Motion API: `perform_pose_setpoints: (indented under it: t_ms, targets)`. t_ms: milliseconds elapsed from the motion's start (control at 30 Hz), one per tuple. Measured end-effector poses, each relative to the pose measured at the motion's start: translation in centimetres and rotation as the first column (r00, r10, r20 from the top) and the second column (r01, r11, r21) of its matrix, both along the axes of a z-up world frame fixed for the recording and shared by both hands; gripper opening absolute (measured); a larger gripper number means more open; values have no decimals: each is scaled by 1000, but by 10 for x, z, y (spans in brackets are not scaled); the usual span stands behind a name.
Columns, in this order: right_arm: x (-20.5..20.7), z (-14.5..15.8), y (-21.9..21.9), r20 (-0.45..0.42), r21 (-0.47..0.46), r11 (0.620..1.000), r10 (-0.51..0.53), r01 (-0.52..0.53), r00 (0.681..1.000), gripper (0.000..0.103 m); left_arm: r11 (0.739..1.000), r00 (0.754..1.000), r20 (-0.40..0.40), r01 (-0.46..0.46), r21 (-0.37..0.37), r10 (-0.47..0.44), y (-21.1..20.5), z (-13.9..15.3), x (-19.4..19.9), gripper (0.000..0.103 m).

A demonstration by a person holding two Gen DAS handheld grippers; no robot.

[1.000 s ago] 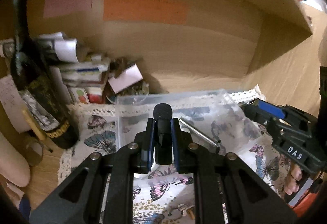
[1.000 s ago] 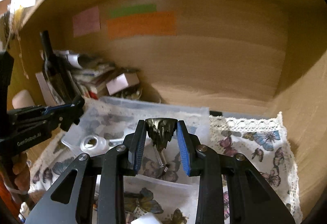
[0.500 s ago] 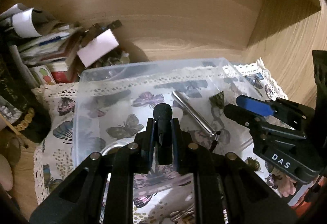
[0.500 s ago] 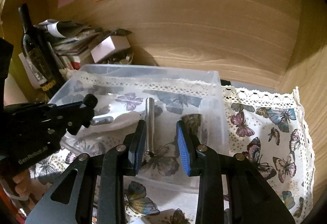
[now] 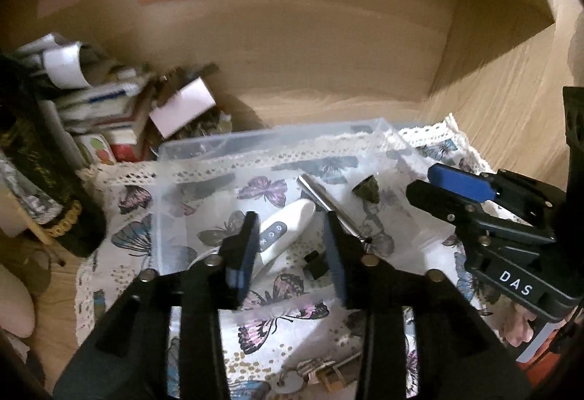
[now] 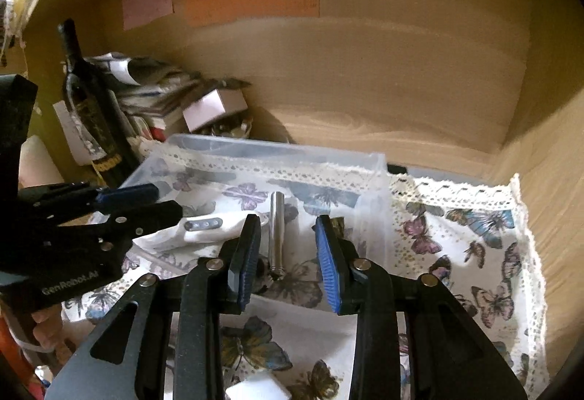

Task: Organize rigid objects
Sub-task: 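Lower the black marker into the box while the right tool releases the clip there, then grasp the gold-brown cylinder with the left tool while the right tool grasps the white plug adapter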

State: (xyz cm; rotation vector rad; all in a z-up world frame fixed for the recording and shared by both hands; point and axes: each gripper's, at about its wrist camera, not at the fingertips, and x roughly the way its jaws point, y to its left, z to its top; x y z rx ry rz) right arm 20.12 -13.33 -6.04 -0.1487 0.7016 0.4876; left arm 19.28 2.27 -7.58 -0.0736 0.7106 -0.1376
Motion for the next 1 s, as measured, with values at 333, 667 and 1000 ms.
perform_pose_setpoints:
  t_ms: [333, 667, 1000]
  targets:
    - [-37, 23, -16, 81, 9, 1000, -3, 2, 997, 54, 998, 993, 98, -61, 21, 59, 15, 24, -47, 84]
    - [-63, 1, -29, 23, -16, 1000, 3, -2, 1000, 60, 996, 996, 14, -84, 13, 83, 27, 1, -69, 91]
    - [-69, -41, -35, -95, -51, 999, -1, -4, 995, 60, 999, 991, -130, -41, 26, 44, 18, -45, -80, 92]
